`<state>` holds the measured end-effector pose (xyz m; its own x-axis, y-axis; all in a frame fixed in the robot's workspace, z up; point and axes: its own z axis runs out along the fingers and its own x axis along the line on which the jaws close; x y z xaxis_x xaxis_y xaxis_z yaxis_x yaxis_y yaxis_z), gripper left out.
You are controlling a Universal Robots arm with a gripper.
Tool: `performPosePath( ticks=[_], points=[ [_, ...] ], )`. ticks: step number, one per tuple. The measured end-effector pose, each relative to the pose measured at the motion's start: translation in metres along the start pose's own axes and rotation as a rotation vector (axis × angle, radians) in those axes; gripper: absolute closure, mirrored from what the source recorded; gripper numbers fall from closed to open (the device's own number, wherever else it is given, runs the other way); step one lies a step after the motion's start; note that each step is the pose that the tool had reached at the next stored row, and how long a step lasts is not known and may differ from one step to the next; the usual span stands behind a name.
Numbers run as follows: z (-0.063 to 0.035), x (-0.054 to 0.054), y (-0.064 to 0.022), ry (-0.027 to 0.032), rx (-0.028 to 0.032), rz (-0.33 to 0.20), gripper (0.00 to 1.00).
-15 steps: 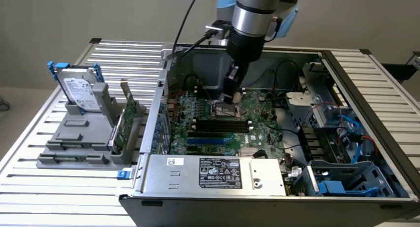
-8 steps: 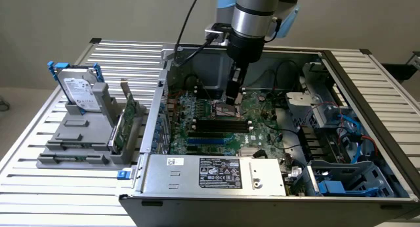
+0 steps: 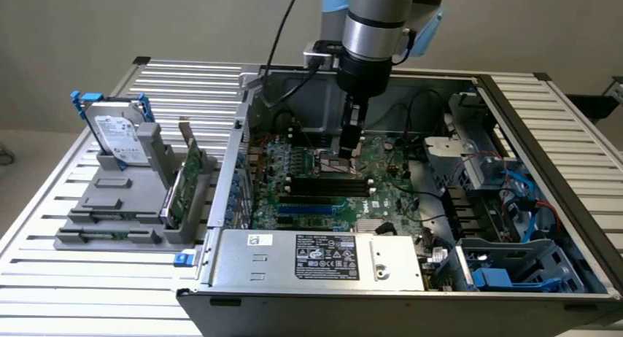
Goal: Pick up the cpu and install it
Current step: 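Place the cpu into insertion slot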
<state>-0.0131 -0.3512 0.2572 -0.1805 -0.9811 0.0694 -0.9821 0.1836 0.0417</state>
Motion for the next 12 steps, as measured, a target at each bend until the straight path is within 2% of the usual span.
performPosePath(
  ticks=[5,12],
  points=[
    [0.0049,-0.003,0.0009,-0.0041,0.0149,-0.035,0.45],
    [0.0131,-0.012,0.0039,-0.0090,0.0390,-0.063,0.45]
  ],
)
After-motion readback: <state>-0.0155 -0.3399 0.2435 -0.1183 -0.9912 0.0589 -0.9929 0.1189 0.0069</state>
